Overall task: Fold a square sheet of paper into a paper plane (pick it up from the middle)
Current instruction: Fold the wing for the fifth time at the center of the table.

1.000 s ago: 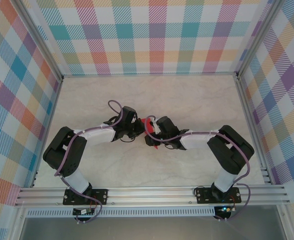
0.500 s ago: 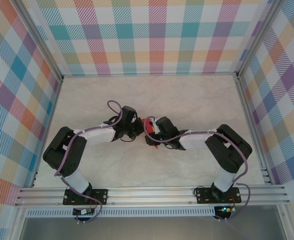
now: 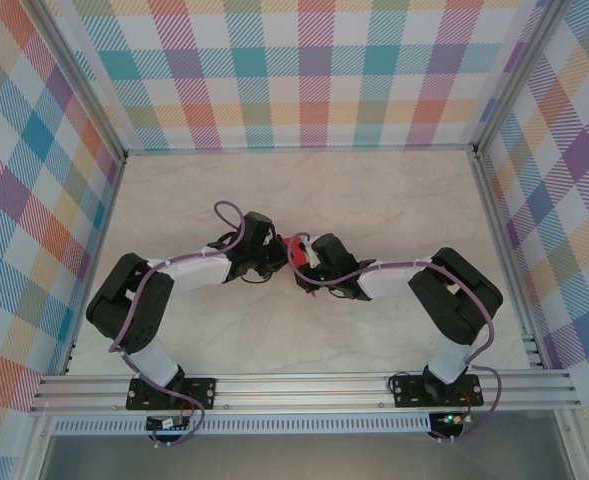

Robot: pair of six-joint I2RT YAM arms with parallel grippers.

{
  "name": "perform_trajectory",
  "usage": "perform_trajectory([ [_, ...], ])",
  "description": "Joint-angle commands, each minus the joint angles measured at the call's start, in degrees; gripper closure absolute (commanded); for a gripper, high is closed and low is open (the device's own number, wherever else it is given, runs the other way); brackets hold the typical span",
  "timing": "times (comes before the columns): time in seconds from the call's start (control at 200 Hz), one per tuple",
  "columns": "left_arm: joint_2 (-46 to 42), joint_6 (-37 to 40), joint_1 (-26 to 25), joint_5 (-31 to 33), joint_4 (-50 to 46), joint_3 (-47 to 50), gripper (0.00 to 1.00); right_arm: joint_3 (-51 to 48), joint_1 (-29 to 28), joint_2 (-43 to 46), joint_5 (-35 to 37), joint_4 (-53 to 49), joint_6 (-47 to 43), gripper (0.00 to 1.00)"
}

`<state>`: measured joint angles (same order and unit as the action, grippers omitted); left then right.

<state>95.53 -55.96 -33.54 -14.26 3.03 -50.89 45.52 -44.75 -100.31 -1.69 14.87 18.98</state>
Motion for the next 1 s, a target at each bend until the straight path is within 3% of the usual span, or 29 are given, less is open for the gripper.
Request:
perform_trajectory([
  [0.0,-0.61,0.15,0.49,0.73,-0.47,-0.36,0.93,-0.57,-0.36,-1.0,0.03,1.66,1.03,0.87],
  [0.165,-1.37,0.43,0.75,1.18,-0.76,-0.15,0.9,-1.17,0.22,-1.04,-1.3,2.97,2.76,0.94],
  [0.38,-2.96,1.4,1.45,2.28,-1.8,0.34,0.77,-3.53,3.26,-1.51,-8.43,8.57,6.93,1.0],
  [0.725,-4.71,2.97,2.0,2.99,-0.14,2.17,0.63,-5.63,8.8,-4.39,-24.12,19.55,17.39,1.0],
  [0.995,-3.99,4.63,2.07,0.0,4.71,4.23,0.62,-4.9,10.25,-7.41,-28.88,20.86,23.34,1.0],
])
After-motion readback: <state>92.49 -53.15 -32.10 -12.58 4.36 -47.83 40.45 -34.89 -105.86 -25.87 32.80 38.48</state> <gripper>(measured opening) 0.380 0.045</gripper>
